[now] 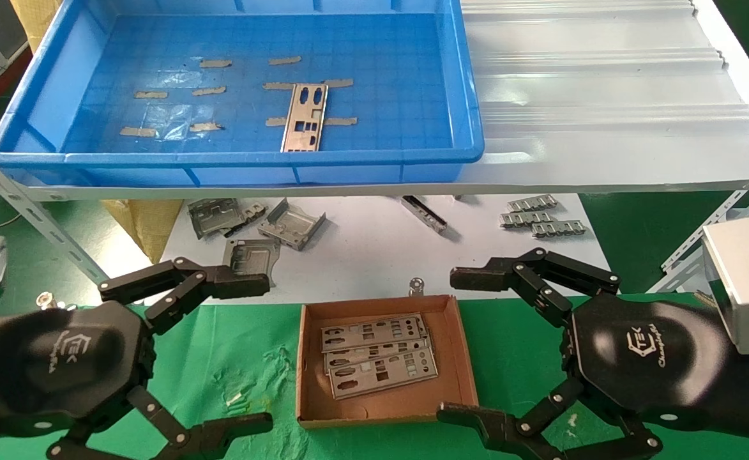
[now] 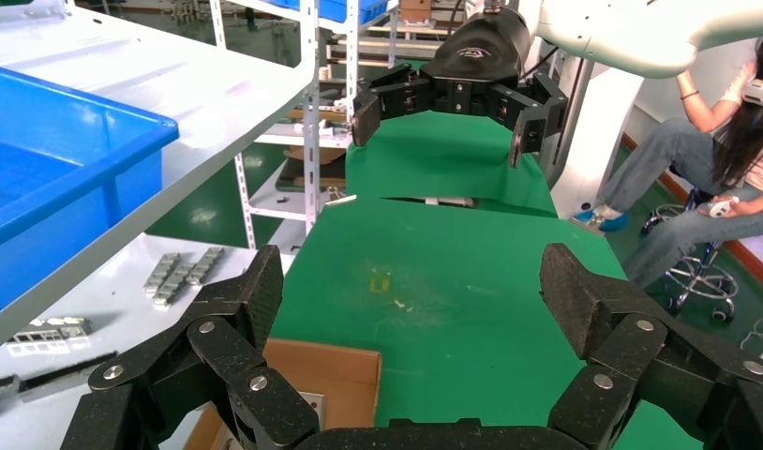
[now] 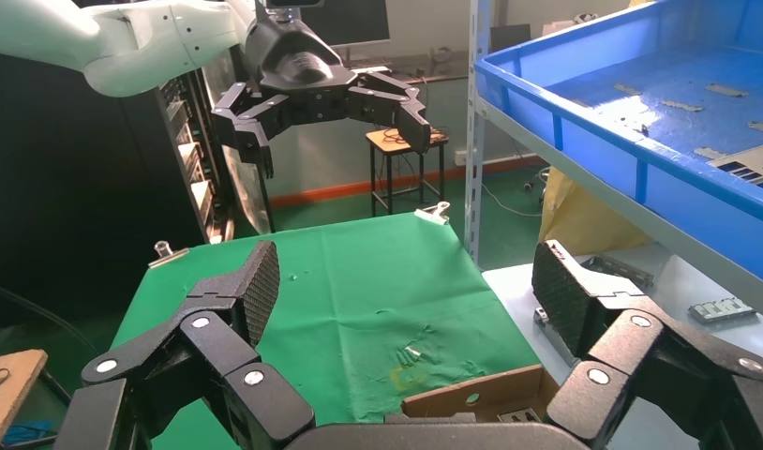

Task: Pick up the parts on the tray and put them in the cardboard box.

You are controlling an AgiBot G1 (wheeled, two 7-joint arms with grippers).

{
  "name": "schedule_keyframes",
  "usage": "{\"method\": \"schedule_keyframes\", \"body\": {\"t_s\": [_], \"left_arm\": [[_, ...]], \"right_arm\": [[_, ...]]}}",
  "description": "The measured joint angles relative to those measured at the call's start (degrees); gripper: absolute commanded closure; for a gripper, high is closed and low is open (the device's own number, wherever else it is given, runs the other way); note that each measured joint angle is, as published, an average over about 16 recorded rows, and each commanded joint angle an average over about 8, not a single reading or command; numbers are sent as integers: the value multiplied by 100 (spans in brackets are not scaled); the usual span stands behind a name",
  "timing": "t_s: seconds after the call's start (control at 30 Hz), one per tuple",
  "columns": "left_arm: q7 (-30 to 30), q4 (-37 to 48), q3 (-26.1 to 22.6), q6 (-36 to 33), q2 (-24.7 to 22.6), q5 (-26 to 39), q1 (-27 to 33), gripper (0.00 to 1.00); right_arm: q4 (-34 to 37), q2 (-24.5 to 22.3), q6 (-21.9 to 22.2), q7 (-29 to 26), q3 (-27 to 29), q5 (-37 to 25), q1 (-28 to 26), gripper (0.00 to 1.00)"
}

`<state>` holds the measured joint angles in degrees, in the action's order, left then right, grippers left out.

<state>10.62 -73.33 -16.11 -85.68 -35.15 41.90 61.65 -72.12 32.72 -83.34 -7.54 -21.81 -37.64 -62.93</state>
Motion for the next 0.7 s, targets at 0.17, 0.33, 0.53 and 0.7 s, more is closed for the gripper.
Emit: {"method": "schedule_keyframes", "body": {"t_s": [0.17, 0.33, 0.53, 0.7], "left_arm": [[0, 0, 0, 0, 0, 0, 0, 0], [0, 0, 0, 0, 0, 0, 0, 0], [0, 0, 0, 0, 0, 0, 0, 0], [0, 0, 0, 0, 0, 0, 0, 0]], "right_arm": [[0, 0, 0, 0, 0, 0, 0, 0], [0, 0, 0, 0, 0, 0, 0, 0], [0, 0, 0, 0, 0, 0, 0, 0], [0, 0, 0, 0, 0, 0, 0, 0]]}}
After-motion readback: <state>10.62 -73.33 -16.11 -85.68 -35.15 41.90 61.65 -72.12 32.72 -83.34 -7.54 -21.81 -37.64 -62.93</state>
